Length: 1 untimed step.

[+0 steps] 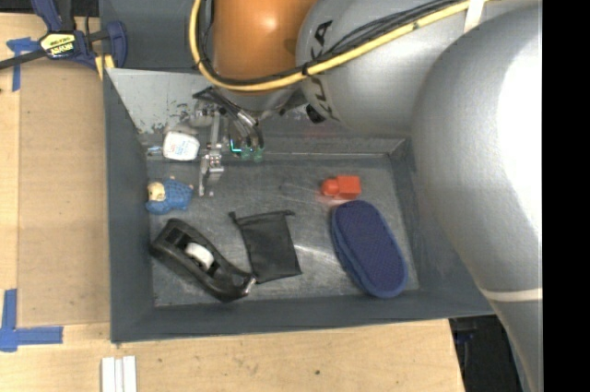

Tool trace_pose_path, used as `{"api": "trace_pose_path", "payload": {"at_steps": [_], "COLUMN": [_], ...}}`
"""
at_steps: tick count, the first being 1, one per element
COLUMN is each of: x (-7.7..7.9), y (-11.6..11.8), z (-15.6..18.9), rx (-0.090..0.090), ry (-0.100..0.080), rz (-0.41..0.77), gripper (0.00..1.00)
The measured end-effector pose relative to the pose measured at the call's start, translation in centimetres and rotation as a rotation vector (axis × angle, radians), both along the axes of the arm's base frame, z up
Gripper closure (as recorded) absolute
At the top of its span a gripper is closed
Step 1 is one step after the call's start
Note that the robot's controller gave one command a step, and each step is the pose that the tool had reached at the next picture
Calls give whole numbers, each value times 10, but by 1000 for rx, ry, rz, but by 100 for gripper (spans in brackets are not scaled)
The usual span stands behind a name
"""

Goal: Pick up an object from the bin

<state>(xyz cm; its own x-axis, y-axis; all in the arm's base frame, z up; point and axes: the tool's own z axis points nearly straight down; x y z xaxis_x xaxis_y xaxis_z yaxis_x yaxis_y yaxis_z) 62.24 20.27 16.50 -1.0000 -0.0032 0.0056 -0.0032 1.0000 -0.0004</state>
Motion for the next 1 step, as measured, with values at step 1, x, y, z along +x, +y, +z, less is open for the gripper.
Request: {"api": "trace_pose_path", "payload": {"at_steps": [1], "x": [-39], "y": [-101], "z": [-91], "rx": [10], "ry": [-17], "rz": [121], "gripper": [0]}}
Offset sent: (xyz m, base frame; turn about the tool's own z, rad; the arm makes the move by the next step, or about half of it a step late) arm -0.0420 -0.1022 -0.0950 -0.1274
